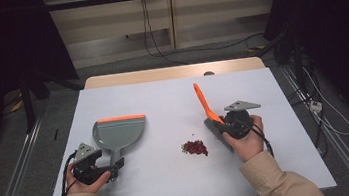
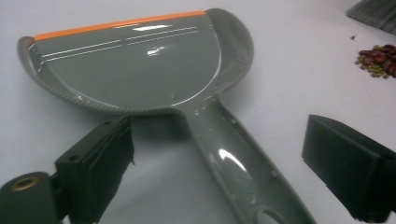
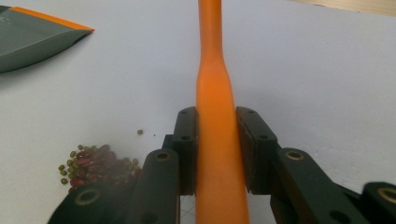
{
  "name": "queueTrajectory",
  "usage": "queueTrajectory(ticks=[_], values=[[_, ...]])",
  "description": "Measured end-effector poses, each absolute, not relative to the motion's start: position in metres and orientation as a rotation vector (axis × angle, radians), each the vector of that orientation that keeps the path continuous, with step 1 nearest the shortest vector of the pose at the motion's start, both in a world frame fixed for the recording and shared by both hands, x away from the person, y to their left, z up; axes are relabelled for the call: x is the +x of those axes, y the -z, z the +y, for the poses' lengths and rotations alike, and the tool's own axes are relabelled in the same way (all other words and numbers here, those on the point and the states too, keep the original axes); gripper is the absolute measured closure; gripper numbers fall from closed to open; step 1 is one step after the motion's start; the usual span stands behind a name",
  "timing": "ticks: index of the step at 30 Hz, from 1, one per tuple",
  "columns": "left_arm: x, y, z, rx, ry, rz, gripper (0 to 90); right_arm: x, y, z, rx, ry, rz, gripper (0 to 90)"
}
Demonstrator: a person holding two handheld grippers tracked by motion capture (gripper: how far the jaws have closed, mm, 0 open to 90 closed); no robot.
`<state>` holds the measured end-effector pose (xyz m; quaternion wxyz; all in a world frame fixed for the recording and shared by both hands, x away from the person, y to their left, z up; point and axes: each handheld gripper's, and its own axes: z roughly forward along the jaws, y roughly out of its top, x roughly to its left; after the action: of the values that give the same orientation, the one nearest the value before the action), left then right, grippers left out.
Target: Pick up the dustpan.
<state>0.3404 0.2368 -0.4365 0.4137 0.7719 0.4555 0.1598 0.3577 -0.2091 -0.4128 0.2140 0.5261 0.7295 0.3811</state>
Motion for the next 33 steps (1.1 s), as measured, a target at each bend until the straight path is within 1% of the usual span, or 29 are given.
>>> queueTrajectory(ticks=[5,8,12,15,17,19,23,26,33], values=[[0.341,0.436,0.239,1.940,-0.427,1.200,15.2,0.357,0.413,-0.208,1.462,-1.058,2.015,71.2],[0.343,0.436,0.237,1.939,-0.433,1.229,16.2,0.356,0.414,-0.207,1.455,-1.060,2.010,71.2],[0.345,0.435,0.226,1.985,-0.446,1.239,22.9,0.355,0.415,-0.207,1.460,-1.072,1.999,71.1],[0.348,0.436,0.219,1.999,-0.454,1.276,31.2,0.354,0.415,-0.207,1.456,-1.072,1.999,71.2],[0.352,0.437,0.215,2.014,-0.439,1.301,32.7,0.354,0.415,-0.207,1.453,-1.070,1.998,71.1],[0.354,0.437,0.212,2.028,-0.427,1.314,39.0,0.354,0.415,-0.207,1.453,-1.069,1.999,71.1],[0.361,0.441,0.208,2.055,-0.409,1.344,45.9,0.354,0.415,-0.207,1.459,-1.071,1.997,71.1],[0.366,0.443,0.207,2.078,-0.404,1.346,56.5,0.354,0.415,-0.207,1.455,-1.070,1.997,71.1],[0.373,0.442,0.209,2.109,-0.384,1.334,59.2,0.354,0.416,-0.209,1.460,-1.085,1.994,71.2]])
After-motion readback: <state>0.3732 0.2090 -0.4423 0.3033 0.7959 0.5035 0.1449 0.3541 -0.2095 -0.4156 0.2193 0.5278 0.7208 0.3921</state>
